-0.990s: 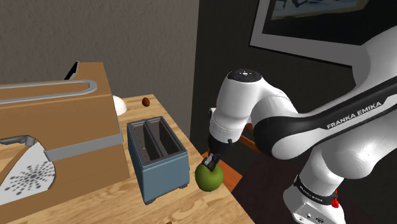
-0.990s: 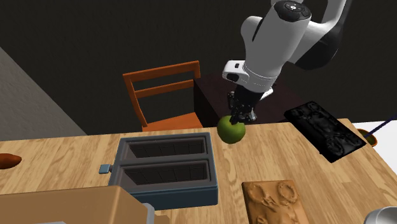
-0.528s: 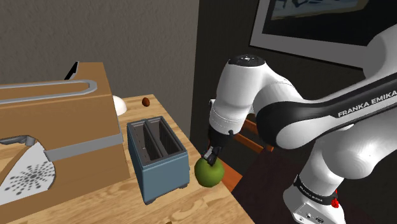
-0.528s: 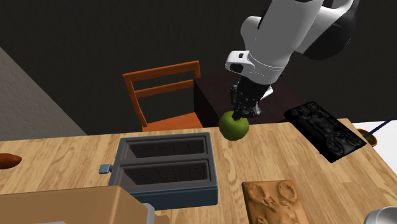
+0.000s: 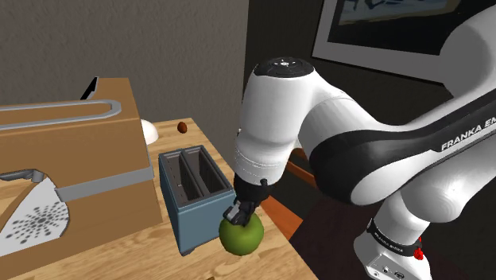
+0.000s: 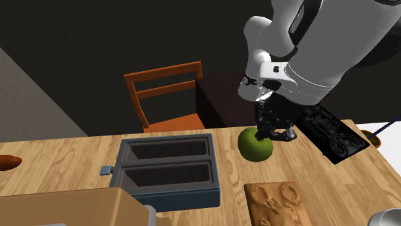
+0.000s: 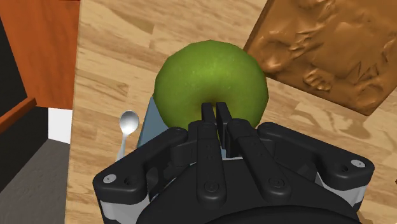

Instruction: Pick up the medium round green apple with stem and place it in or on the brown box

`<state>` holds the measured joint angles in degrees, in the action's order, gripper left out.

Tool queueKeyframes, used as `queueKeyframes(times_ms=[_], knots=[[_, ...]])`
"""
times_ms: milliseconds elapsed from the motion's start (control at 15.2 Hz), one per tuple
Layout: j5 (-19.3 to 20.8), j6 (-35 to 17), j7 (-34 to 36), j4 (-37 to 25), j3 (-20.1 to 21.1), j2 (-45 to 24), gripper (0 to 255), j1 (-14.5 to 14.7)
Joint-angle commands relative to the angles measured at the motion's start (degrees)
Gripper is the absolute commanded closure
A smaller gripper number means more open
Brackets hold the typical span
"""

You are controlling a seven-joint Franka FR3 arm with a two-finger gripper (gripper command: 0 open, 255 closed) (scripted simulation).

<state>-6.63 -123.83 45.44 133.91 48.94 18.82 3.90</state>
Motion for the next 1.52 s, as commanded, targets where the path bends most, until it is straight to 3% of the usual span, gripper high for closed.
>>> queueKeyframes(times_ms=[0, 264, 396, 594, 858, 924, 1452], knots=[[3.54, 0.69, 4.58, -4.54, 3.91, -4.73, 255, -2.01], [13.68, 4.07, 15.24, -13.98, 11.46, -15.74, 255, -4.57], [21.05, 6.94, 21.75, -19.33, 13.93, -23.26, 255, -3.51], [30.34, 12.39, 29.37, -28.13, 12.63, -33.69, 255, 3.59], [37.77, 19.68, 34.53, -41.18, 8.36, -44.25, 255, 15.24], [40.38, 23.03, 35.75, -47.72, 6.69, -48.60, 255, 20.31], [41.88, 18.01, 37.48, -43.35, 5.37, -49.95, 255, 20.18]])
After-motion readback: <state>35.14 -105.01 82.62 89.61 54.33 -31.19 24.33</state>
